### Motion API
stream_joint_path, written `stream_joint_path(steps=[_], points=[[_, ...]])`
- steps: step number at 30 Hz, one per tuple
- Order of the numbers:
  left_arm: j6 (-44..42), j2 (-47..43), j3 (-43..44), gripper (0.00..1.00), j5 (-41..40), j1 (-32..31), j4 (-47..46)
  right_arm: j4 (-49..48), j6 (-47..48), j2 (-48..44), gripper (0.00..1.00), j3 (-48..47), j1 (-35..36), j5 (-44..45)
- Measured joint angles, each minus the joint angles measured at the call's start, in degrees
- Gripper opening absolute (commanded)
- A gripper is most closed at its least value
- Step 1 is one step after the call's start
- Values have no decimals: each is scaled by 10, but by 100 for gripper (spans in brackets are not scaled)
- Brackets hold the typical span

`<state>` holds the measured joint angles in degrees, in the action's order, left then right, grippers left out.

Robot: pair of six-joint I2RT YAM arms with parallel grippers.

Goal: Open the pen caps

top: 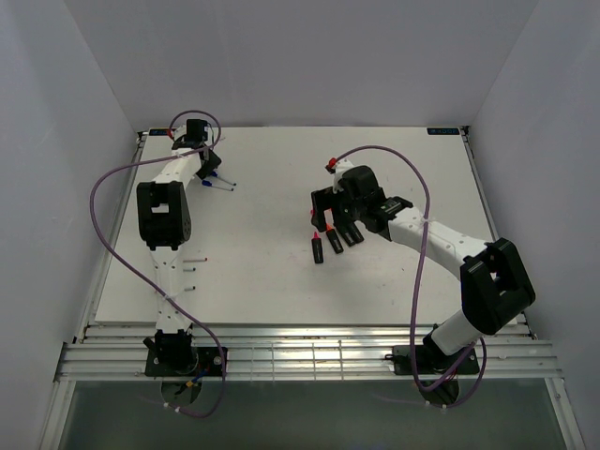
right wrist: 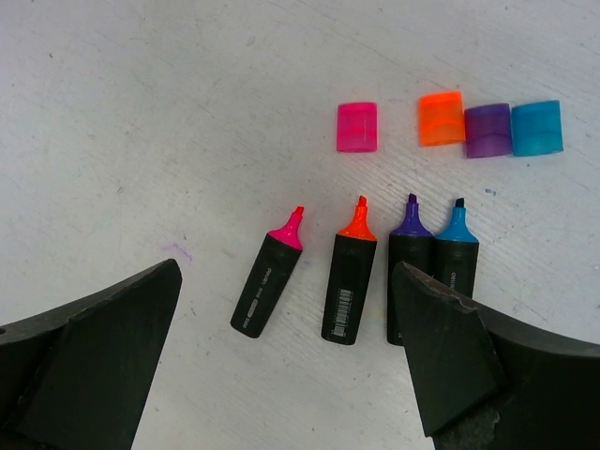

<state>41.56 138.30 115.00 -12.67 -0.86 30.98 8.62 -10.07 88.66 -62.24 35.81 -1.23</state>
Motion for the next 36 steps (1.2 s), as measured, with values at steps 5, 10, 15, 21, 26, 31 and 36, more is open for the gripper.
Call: stream_joint_path(steps=[5,10,15,21,26,31,36], points=[[-2,2,2,40,0,0,6,-6,0,0,100,7,-2,0],[-5,2,2,29,-3,0,12,-11,0,0,100,13,-5,0],[-8,2,2,14,-3,0,14,-19,0,-1,100,19,-5,0],[-11,2,2,6,4,1,8,-24,0,-1,100,22,-5,0],[-11,2,2,0,39,1,-11,-25,0,-1,100,22,-5,0],[-11,-10,-6,0,69,-6,-33,-26,0,-1,99,22,-5,-3],[-15,-116,-128,0,79,-39,-68,-26,-1,5,90,15,-6,-55]])
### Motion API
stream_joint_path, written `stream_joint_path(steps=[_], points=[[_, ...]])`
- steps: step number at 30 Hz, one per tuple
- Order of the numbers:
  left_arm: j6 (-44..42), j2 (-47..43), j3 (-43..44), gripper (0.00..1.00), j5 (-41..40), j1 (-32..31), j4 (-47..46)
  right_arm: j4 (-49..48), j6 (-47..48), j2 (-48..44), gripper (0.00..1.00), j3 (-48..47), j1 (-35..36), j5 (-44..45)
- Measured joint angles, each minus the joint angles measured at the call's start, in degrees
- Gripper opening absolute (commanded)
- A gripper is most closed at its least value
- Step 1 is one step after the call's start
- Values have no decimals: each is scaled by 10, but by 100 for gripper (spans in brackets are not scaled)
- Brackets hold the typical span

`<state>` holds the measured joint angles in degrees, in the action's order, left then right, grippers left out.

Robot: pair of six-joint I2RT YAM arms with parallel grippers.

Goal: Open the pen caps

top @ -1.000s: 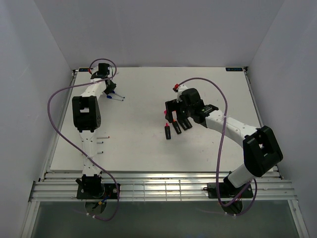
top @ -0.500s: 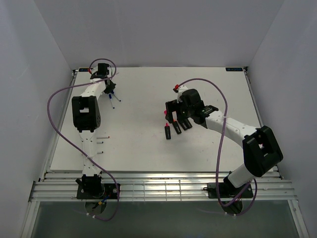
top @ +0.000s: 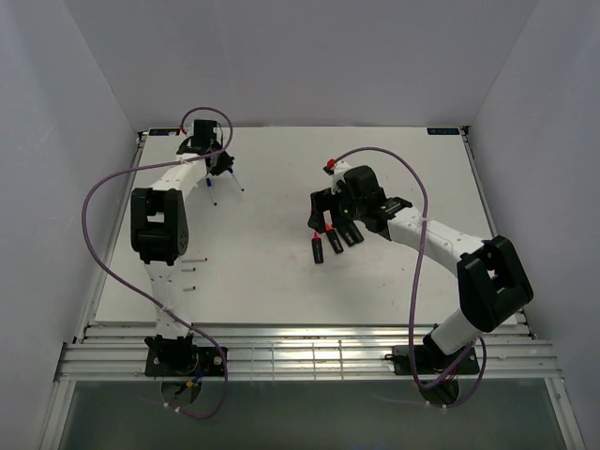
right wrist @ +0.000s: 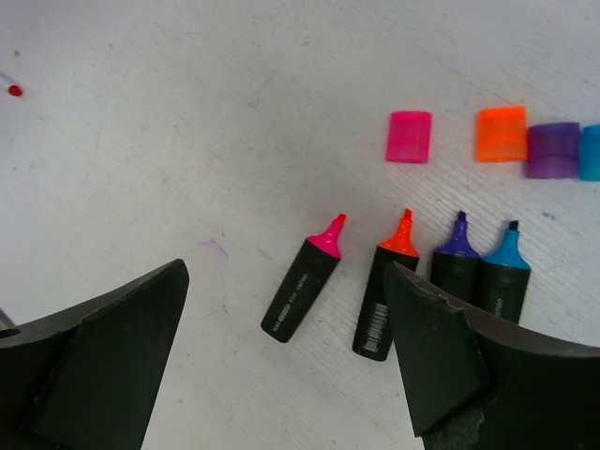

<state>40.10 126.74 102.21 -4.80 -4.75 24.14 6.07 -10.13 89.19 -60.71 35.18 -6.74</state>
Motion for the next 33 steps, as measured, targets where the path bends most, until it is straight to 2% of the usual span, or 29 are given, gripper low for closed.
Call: stream_joint_path(steps=[3,8,10,14,16,17,23,28,33], points=[[-2,-113,-115,0,-1,-49,-49,-5,-5,12,90,-13,0,-44],[2,-292,-288,0,6,-166,-137,-16,-28,23,90,-18,0,-118],[5,-339,-336,0,12,-195,-159,-27,-45,24,92,-17,0,-146],[13,-394,-404,0,10,-211,-179,-93,-90,24,98,4,0,-199],[18,-409,-427,0,5,-218,-184,-136,-119,24,100,29,-1,-226],[19,-413,-437,0,3,-223,-185,-157,-134,24,95,43,-1,-238],[32,-422,-457,0,-3,-251,-186,-253,-213,29,89,87,-1,-290],[48,-435,-466,0,-3,-269,-186,-312,-249,42,87,88,-1,-298],[63,-440,-467,0,-3,-283,-183,-337,-263,63,80,88,-1,-294]])
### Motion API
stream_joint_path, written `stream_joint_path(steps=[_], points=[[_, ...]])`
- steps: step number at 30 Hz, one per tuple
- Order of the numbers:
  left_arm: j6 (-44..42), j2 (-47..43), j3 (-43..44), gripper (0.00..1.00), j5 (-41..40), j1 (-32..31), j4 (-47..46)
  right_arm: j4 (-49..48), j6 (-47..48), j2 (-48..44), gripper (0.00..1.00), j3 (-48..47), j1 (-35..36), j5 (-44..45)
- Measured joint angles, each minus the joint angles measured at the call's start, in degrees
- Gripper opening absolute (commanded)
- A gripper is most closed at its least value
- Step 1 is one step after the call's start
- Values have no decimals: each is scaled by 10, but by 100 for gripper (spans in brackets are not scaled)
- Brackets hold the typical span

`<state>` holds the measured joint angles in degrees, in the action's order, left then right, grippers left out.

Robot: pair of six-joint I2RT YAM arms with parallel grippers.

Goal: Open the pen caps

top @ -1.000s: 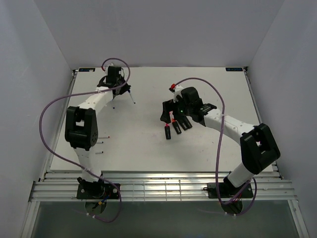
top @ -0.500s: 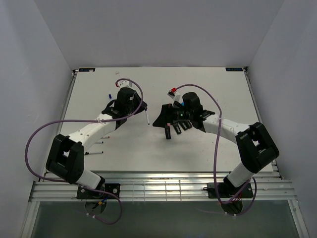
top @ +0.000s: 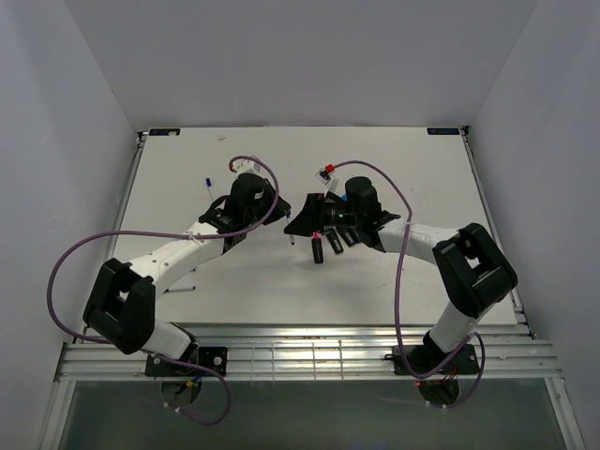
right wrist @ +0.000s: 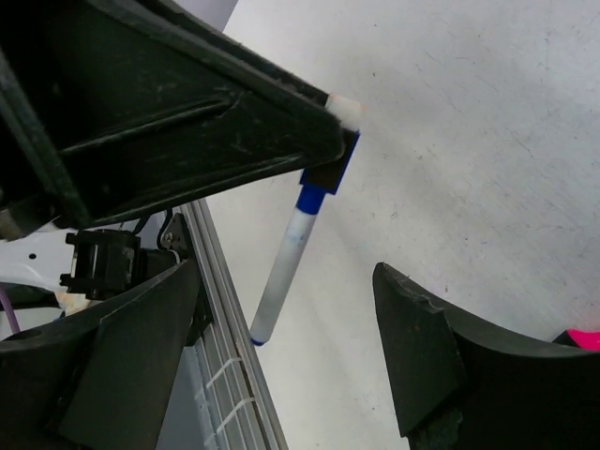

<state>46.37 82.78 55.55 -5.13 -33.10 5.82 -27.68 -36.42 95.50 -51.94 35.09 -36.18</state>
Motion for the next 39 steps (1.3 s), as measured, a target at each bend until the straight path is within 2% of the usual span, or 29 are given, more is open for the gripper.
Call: stream_joint_path(steps=[2,4,7,8,10,11,16,20,23,27,32,35,39], points=[[3,-2,0,0,0,-4,3,-7,-5,11,76,0,0,0],[7,-3,0,0,0,-5,5,-10,-7,22,67,0,0,0],[11,-4,0,0,1,-8,8,-11,-8,34,45,0,0,0],[11,-4,0,0,1,-9,9,-12,-8,38,29,0,0,-1],[11,-4,0,0,0,-9,13,-12,-6,43,12,-2,0,-3],[10,-4,0,0,0,-9,15,-10,-5,47,8,-5,0,-4],[-3,-4,7,0,-9,-9,31,40,31,50,8,-31,4,3],[-11,4,26,0,-25,-8,52,139,106,39,8,-76,30,83],[-7,21,51,0,-31,-8,83,206,168,20,8,-96,78,224],[5,51,80,0,-18,-9,122,269,240,12,8,-110,167,492],[33,80,104,0,13,-4,134,292,286,6,8,-104,209,642],[38,88,116,0,23,-9,141,291,306,1,8,-92,213,665],[39,88,115,0,32,-11,141,278,296,-32,8,-61,189,590]])
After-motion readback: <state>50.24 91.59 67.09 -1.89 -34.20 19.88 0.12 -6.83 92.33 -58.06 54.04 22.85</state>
